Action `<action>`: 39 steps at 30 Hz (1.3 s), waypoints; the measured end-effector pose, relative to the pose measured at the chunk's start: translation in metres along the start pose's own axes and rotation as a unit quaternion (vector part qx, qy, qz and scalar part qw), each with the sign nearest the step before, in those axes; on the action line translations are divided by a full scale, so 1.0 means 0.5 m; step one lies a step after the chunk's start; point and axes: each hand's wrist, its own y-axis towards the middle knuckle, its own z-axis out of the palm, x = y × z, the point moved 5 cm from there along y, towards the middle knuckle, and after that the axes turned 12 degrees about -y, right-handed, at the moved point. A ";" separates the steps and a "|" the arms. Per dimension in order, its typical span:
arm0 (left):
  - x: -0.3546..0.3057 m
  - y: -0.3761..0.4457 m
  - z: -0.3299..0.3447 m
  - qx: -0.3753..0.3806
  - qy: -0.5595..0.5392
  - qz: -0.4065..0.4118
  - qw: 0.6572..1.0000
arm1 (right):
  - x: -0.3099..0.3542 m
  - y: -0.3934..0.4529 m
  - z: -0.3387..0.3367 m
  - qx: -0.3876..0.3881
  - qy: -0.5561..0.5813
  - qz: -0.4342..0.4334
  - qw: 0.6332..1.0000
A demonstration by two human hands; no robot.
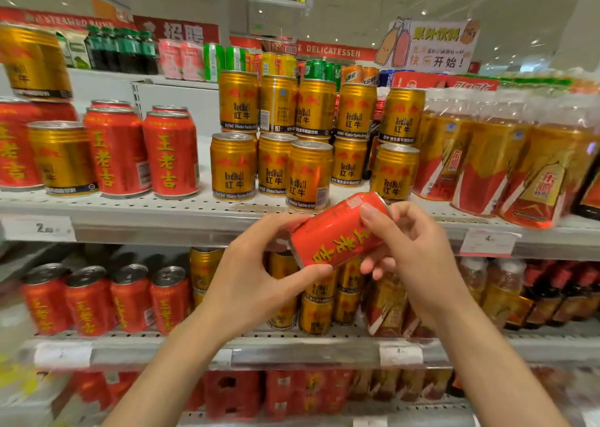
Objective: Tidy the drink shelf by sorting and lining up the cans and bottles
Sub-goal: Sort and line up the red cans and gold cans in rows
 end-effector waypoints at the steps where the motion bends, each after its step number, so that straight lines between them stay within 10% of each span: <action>1: 0.006 -0.011 -0.010 0.000 -0.003 -0.010 1.000 | -0.007 -0.007 0.012 0.000 -0.001 0.006 1.000; 21: -0.006 -0.044 -0.190 -0.059 0.092 -0.042 0.993 | 0.029 0.038 0.178 0.125 -0.022 -0.054 0.990; 39: 0.066 -0.050 -0.577 -0.046 0.115 0.015 0.992 | 0.154 0.041 0.556 0.081 -0.049 -0.080 0.992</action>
